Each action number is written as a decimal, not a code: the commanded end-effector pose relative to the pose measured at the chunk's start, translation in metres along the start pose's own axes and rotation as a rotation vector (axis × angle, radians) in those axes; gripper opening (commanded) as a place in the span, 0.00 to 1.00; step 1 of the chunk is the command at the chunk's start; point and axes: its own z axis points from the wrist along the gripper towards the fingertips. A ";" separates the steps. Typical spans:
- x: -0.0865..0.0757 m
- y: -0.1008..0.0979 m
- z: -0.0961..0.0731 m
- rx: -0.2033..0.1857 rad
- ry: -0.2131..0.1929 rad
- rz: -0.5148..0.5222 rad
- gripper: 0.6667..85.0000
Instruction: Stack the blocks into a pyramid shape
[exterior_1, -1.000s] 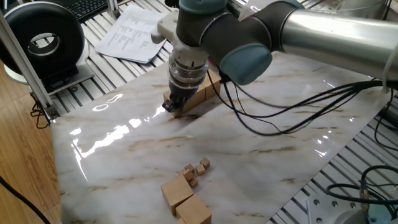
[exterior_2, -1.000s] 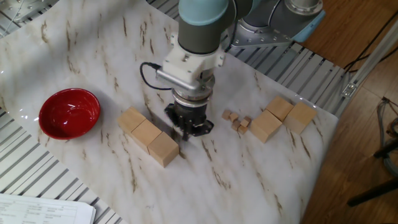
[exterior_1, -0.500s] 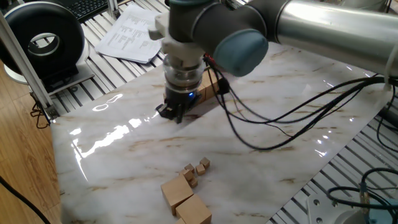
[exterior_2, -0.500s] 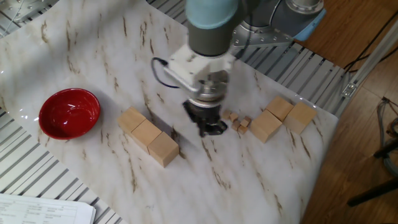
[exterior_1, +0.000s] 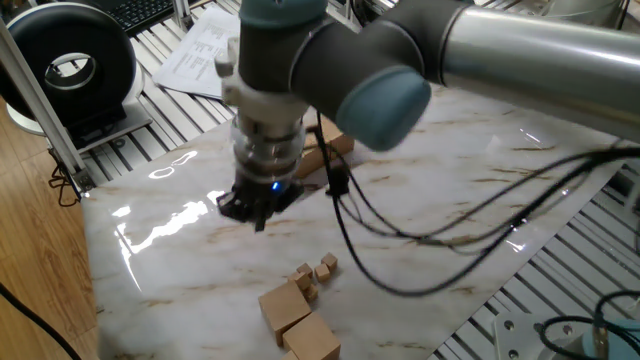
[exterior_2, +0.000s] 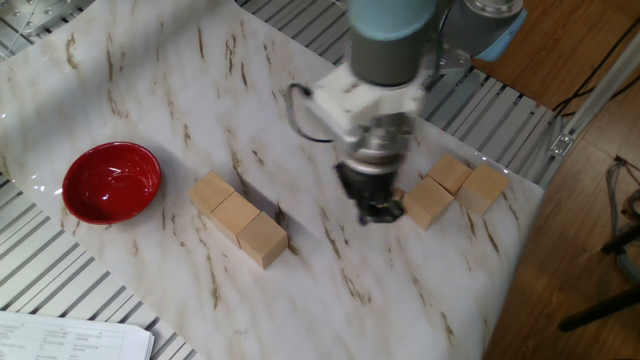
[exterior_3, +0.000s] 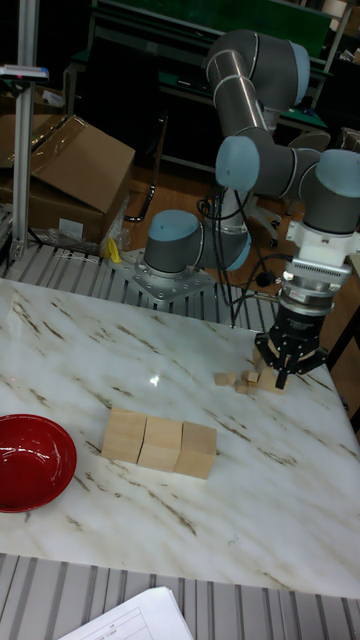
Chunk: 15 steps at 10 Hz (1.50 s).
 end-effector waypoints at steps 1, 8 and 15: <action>0.037 0.023 -0.009 -0.034 -0.014 0.063 0.01; 0.078 -0.020 -0.008 0.104 0.121 0.082 0.01; 0.091 -0.055 -0.006 0.169 0.155 -0.003 0.01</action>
